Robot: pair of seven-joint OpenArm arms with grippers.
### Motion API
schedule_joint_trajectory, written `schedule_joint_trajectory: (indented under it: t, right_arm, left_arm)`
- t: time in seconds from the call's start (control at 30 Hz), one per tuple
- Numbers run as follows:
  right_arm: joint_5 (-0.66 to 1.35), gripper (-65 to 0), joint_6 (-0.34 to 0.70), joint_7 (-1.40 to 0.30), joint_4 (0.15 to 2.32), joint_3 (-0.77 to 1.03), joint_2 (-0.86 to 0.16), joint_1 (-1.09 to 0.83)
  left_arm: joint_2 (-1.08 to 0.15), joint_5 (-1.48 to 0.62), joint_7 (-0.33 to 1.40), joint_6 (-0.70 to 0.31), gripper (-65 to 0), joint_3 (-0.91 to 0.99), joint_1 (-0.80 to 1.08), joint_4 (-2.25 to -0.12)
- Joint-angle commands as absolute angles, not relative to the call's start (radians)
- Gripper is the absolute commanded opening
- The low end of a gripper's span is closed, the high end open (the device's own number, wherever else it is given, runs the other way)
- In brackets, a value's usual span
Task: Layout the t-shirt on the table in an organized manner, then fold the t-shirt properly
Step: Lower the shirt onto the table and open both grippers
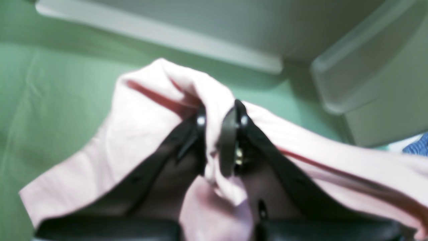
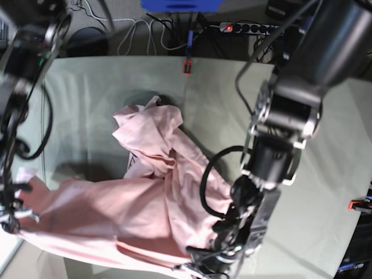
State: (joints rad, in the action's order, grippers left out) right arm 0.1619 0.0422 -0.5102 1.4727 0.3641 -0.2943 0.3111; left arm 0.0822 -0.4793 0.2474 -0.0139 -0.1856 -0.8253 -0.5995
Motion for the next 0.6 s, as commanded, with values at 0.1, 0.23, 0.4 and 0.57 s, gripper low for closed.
schedule_joint_trajectory:
  t: [0.1,0.23,0.4,0.57]
  right_arm:
    - [0.128,-59.1,0.007,-0.538,1.349,0.377,-0.401,0.412]
    - [0.128,-42.0,0.007,-0.576,1.316,0.381,-0.414,0.438]
    - [0.128,-29.9,0.007,-0.579,1.406,0.383,-0.406,0.375]
    - [0.130,-30.0,0.007,-0.570,1.621,0.361,-0.315,0.188]
  left_arm:
    - [0.087,-0.475,0.206,0.012,-51.6,-0.219,-0.911,-0.529]
    - [0.094,-0.476,0.208,0.012,-35.9,-0.214,-0.908,-0.530]
    - [0.085,-0.479,0.225,0.012,-34.0,-0.213,-0.872,-0.578]
    - [-0.008,-0.579,0.363,0.013,-35.2,-0.209,-0.622,-0.955]
